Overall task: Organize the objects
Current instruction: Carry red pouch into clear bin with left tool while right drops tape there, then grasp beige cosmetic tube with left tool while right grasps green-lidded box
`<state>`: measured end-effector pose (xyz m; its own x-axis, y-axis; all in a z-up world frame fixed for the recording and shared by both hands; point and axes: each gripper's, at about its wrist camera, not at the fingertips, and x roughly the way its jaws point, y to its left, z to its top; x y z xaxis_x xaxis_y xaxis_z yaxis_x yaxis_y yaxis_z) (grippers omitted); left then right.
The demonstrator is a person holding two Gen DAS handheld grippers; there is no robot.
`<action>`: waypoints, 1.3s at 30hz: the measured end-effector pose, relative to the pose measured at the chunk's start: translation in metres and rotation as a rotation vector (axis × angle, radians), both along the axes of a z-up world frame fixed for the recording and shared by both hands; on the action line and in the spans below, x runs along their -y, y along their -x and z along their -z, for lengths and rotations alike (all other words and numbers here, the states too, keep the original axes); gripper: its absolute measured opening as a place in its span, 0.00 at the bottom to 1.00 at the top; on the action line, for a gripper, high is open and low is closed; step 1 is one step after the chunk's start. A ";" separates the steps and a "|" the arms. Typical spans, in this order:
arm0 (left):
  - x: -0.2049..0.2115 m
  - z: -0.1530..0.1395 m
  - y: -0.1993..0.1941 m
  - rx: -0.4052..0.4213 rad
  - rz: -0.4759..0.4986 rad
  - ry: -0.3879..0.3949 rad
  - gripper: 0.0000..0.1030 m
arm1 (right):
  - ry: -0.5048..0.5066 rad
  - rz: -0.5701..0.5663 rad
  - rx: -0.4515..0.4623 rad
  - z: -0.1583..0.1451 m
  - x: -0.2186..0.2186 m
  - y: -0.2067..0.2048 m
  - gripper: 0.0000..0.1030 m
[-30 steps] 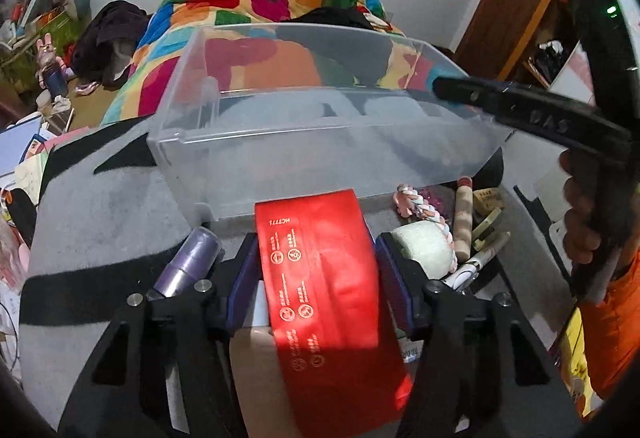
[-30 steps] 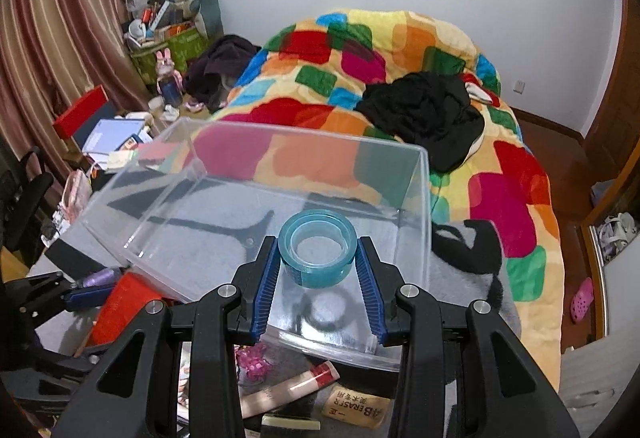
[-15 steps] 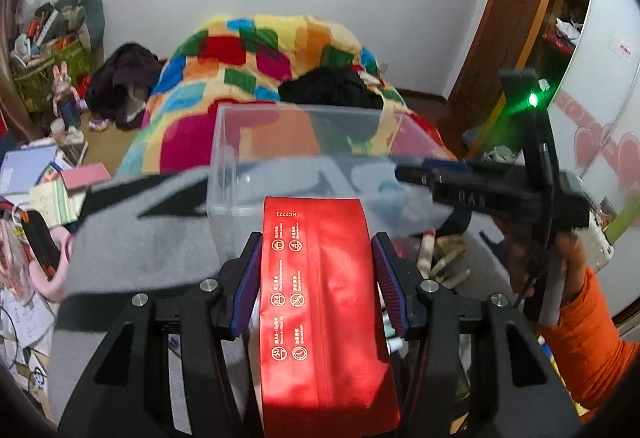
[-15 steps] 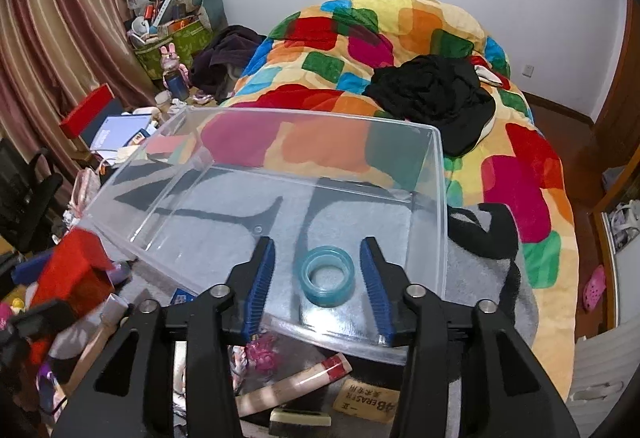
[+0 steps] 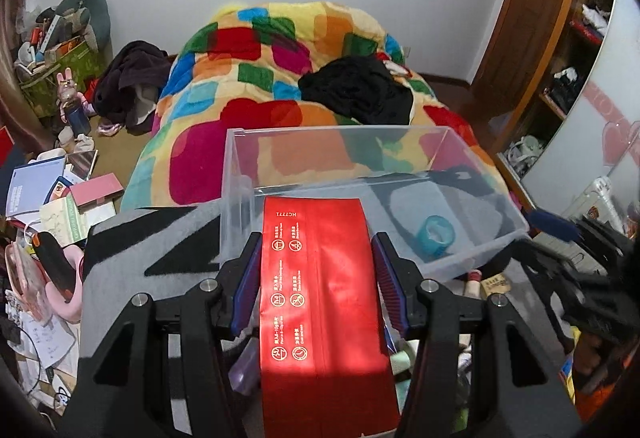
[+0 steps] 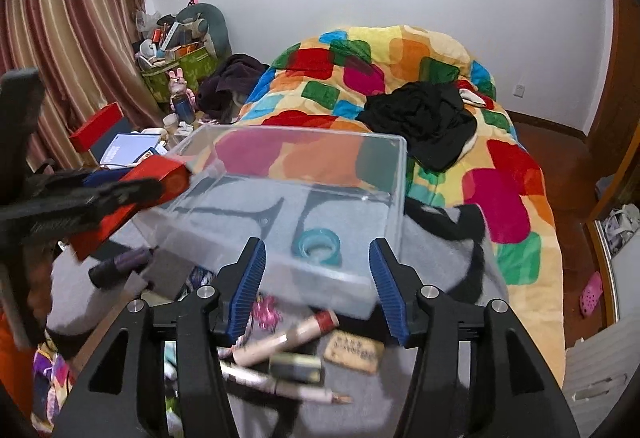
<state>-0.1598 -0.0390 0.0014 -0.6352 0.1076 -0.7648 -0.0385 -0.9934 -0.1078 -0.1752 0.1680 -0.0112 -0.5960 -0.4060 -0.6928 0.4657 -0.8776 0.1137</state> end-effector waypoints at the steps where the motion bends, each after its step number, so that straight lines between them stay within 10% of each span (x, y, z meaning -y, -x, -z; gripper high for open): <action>1: -0.002 0.002 0.003 0.010 0.005 0.003 0.52 | -0.001 0.001 0.001 0.002 -0.002 -0.004 0.49; 17: -0.014 -0.017 -0.051 -0.076 0.045 0.039 0.59 | -0.011 -0.015 0.084 0.040 -0.013 -0.037 0.49; 39: -0.006 0.048 -0.140 0.012 -0.010 0.055 0.63 | -0.009 0.015 0.067 0.047 -0.013 -0.049 0.30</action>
